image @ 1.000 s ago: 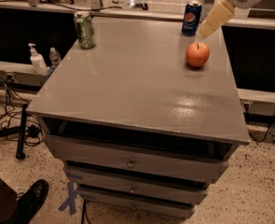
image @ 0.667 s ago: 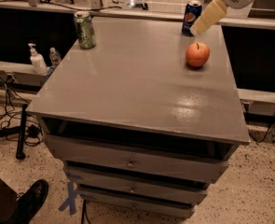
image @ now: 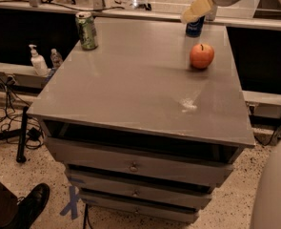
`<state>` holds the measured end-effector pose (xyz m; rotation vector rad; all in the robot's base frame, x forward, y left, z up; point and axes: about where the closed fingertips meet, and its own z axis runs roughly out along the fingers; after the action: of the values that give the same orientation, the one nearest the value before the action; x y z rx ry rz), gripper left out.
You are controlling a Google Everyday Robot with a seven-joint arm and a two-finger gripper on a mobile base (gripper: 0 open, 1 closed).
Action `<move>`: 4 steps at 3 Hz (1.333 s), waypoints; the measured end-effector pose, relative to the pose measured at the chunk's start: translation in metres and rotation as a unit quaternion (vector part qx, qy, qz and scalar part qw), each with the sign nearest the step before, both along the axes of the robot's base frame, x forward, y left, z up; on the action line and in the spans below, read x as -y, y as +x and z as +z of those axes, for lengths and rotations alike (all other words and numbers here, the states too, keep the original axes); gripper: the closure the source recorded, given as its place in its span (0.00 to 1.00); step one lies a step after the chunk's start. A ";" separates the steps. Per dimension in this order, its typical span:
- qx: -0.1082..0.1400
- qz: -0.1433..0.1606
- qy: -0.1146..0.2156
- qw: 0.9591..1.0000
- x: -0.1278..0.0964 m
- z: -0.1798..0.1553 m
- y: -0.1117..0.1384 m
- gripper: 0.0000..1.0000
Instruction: Knock pepsi can over
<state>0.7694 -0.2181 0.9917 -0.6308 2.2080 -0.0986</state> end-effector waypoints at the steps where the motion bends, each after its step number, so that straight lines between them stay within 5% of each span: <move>1: 0.010 -0.021 0.058 0.998 -0.001 -0.021 0.035 0.00; 3: 0.061 0.003 0.149 0.987 0.001 -0.061 0.093 0.00; 4: 0.081 0.031 0.167 0.982 -0.003 -0.076 0.113 0.00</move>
Offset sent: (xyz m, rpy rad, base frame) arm 0.1076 -0.0149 -0.0657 0.3592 -0.1598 -0.0170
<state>0.8826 -0.2153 0.9160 -0.4842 1.9848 0.2409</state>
